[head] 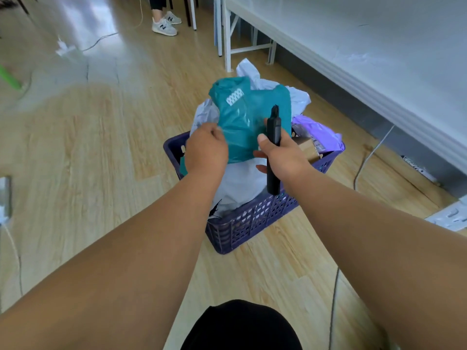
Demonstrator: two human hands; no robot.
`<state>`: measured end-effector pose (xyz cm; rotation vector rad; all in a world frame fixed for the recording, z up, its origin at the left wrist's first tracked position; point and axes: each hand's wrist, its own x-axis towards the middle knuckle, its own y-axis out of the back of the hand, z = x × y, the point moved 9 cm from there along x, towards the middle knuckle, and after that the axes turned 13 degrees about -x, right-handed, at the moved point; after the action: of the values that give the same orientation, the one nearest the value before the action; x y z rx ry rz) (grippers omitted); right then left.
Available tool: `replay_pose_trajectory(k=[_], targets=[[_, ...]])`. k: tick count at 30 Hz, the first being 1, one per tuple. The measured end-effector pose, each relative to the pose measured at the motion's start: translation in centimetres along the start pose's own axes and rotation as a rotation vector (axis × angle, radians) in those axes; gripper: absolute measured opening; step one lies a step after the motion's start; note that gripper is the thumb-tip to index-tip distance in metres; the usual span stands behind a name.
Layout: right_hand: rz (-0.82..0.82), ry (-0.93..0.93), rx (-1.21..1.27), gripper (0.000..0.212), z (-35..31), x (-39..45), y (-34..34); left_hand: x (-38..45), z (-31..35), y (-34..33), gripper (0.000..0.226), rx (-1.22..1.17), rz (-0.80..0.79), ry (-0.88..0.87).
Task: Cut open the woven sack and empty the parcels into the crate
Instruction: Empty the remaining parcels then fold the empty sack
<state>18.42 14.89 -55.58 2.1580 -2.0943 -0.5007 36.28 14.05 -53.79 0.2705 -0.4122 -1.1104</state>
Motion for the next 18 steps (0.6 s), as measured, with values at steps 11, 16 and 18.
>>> replay_pose_trajectory(k=[11, 16, 18], targets=[[0.087, -0.075, 0.14, 0.036, 2.3, 1.0, -0.9, 0.1, 4.0, -0.5, 0.079, -0.135, 0.063, -0.272], [0.186, -0.108, 0.155, 0.033, 3.1, 1.6, 1.5, 0.9, 0.9, -5.3, 0.1, -0.141, -0.26, -0.032], [0.19, -0.144, 0.132, 0.032, 4.0, 1.7, 1.8, 0.1, 0.4, -5.8, 0.085, -0.089, -0.254, -0.083]])
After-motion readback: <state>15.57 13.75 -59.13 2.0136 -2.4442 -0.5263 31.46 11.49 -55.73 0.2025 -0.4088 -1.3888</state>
